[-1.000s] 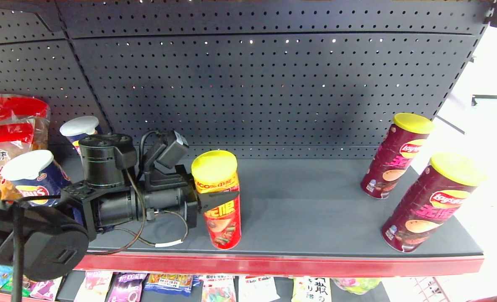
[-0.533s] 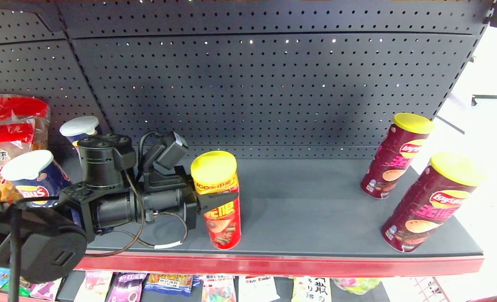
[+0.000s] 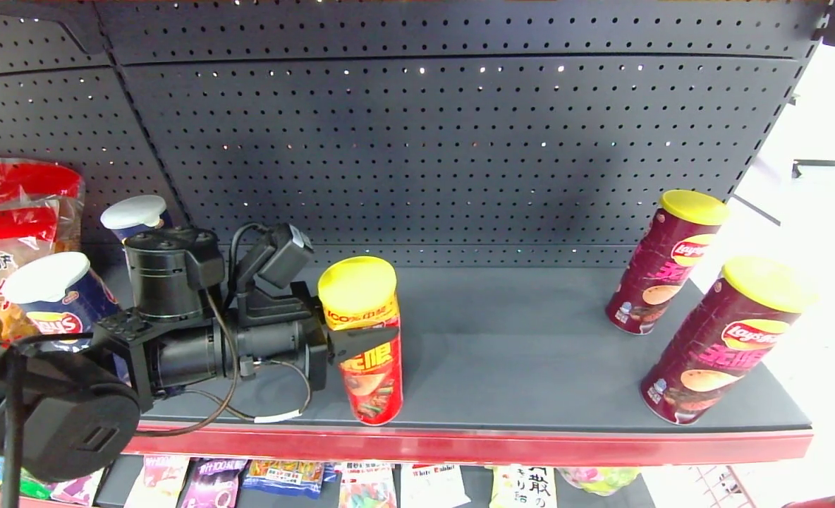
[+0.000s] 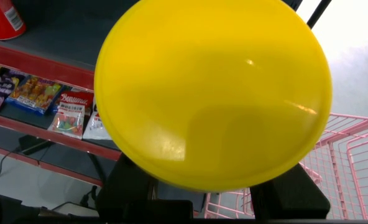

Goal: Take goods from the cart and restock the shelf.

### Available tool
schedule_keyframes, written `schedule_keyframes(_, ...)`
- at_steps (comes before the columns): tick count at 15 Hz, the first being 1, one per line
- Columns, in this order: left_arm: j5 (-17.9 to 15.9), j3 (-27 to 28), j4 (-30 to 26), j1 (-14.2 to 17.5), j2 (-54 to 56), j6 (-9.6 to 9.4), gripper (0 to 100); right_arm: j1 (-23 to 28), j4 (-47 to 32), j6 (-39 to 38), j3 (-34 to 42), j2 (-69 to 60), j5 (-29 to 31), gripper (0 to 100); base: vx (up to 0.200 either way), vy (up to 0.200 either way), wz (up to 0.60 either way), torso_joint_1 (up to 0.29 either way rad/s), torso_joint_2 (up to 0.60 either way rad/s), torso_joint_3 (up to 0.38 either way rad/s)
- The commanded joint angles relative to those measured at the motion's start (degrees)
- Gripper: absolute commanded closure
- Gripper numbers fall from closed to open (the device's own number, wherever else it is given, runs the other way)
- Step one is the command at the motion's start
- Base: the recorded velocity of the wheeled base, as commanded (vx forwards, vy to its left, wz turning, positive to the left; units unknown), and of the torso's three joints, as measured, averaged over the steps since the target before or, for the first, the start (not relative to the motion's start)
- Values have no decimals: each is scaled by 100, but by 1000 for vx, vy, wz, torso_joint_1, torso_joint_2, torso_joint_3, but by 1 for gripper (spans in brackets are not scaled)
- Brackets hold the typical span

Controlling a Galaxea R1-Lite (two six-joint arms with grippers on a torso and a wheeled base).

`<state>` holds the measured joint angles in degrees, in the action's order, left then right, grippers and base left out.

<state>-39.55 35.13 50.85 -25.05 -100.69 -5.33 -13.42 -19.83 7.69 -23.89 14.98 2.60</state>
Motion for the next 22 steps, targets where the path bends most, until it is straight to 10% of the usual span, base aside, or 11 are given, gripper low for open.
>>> schedule_keyframes(1, 0, -77, 22, 0, 24, -12, 100, -3, 6, 4, -10, 13, 4, 100, 0, 0, 0, 0, 0, 0)
schedule_keyframes(9, 17, -200, 31, 9, 15, -21, 100, -3, 6, 4, 8, 22, 4, 100, 0, 0, 0, 0, 0, 0)
schedule_keyframes(10, 17, -200, 31, 9, 15, -21, 0, -3, 6, 4, 8, 13, 4, 100, 0, 0, 0, 0, 0, 0)
schedule_keyframes(22, 290, -701, 22, 361, 858, 23, 0, -29, 23, 13, -72, 216, -58, 100, 0, 0, 0, 0, 0, 0)
